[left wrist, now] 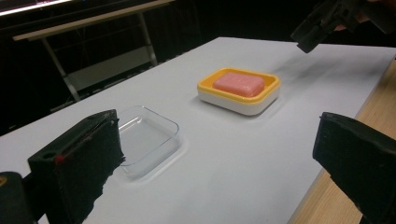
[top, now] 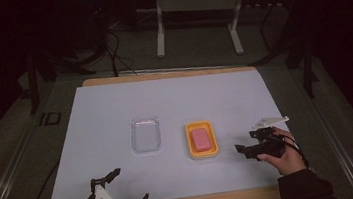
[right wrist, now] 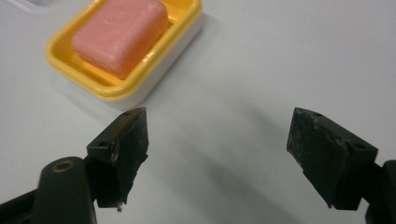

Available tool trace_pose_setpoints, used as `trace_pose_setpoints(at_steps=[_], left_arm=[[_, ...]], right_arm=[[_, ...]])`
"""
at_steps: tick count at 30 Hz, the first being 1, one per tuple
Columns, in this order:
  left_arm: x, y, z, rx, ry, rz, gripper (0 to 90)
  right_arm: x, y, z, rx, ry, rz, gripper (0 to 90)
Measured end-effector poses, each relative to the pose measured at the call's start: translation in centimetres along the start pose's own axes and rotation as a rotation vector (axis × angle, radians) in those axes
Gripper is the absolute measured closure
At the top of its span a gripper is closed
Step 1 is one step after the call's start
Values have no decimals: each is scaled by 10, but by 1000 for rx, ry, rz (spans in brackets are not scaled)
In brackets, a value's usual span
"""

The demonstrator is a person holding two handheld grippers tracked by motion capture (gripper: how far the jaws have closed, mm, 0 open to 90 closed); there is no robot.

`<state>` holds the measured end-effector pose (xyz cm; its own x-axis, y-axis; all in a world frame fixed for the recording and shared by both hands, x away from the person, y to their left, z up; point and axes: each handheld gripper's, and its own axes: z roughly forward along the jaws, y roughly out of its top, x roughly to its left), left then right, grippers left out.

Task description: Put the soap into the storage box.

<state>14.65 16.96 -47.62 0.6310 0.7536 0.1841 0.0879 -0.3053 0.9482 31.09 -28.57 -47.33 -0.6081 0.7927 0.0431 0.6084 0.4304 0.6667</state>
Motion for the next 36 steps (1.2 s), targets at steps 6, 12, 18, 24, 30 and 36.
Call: trace_pose_setpoints(at_steps=[6,12,18,24,30,36], left_arm=[[0,0,0,-1,-1,1,19],[0,0,0,-1,-3,1,19],[0,0,0,0,-7,1,19],[0,0,0,-1,-10,1,19],[0,0,-1,-1,-10,1,19],[0,0,0,-1,-10,1,19]], right_arm=[[0,-10,-2,-7,-16,5,181],[-1,-20,-2,-27,-44,2,170],[0,-29,-1,-28,-55,4,169],[-3,-37,0,-40,-77,7,161],[-4,-38,1,-33,-91,1,162],[-7,-39,1,-33,-97,4,163]])
